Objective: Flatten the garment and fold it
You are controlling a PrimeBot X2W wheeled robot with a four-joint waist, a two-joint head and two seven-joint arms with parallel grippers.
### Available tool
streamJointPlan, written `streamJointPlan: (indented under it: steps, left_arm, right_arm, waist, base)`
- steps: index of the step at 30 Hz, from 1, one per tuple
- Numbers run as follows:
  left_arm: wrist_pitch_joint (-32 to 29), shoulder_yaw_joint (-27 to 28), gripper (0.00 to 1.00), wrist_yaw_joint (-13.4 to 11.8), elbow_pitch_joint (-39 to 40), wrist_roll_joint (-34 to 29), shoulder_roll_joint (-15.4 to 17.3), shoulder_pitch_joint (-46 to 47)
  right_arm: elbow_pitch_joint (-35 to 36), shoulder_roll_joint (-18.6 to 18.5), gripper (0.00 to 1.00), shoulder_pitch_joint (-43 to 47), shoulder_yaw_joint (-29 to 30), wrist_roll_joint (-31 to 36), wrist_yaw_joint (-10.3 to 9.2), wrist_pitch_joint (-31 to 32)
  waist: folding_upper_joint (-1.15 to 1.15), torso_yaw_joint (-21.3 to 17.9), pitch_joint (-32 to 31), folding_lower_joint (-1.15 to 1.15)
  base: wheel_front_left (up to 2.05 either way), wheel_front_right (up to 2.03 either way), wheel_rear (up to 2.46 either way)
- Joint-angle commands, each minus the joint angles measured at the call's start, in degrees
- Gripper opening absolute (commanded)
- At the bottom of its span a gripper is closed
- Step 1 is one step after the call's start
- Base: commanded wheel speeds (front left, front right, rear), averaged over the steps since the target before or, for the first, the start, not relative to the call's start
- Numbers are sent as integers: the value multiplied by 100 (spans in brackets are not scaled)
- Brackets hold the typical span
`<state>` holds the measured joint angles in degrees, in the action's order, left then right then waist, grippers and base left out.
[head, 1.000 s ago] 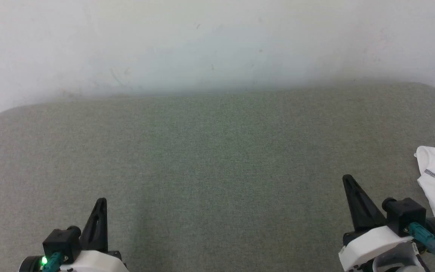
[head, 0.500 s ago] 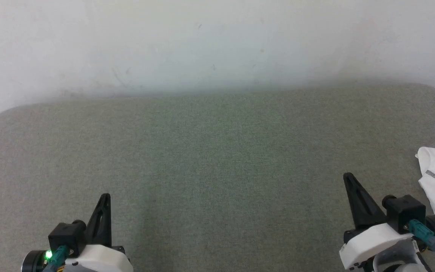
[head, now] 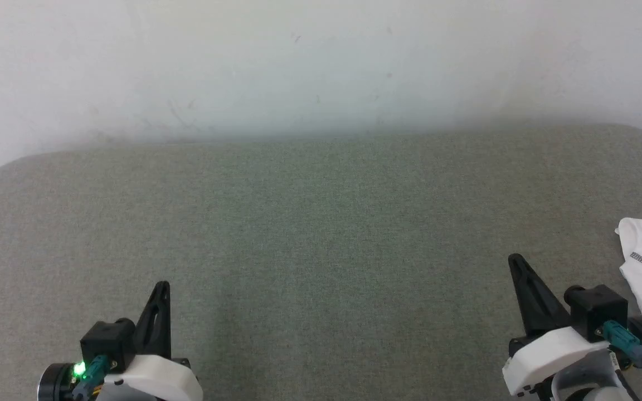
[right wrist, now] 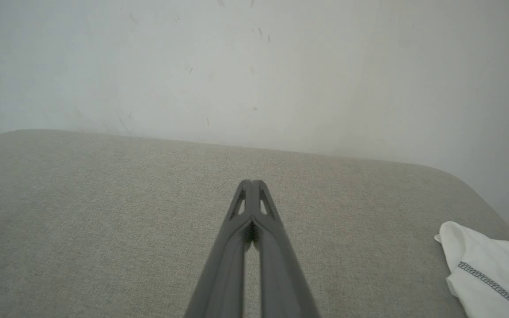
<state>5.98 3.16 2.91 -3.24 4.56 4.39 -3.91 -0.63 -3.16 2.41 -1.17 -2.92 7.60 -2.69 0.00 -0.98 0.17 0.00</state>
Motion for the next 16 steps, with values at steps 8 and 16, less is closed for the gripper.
streamJointPlan:
  steps: [8,16]
  left_arm:
    - [-109,-70,0,-81,84,-136,-39,169]
    - [-202,-117,0,-121,130,-197,-61,211]
  right_arm:
    - [39,18,0,-111,31,87,-7,48]
    - [44,20,0,-136,47,126,-8,91]
  waist:
    - [0,16,-3,0]
    - [0,32,-6,0]
  base:
    - [0,0,0]
    - [0,0,0]
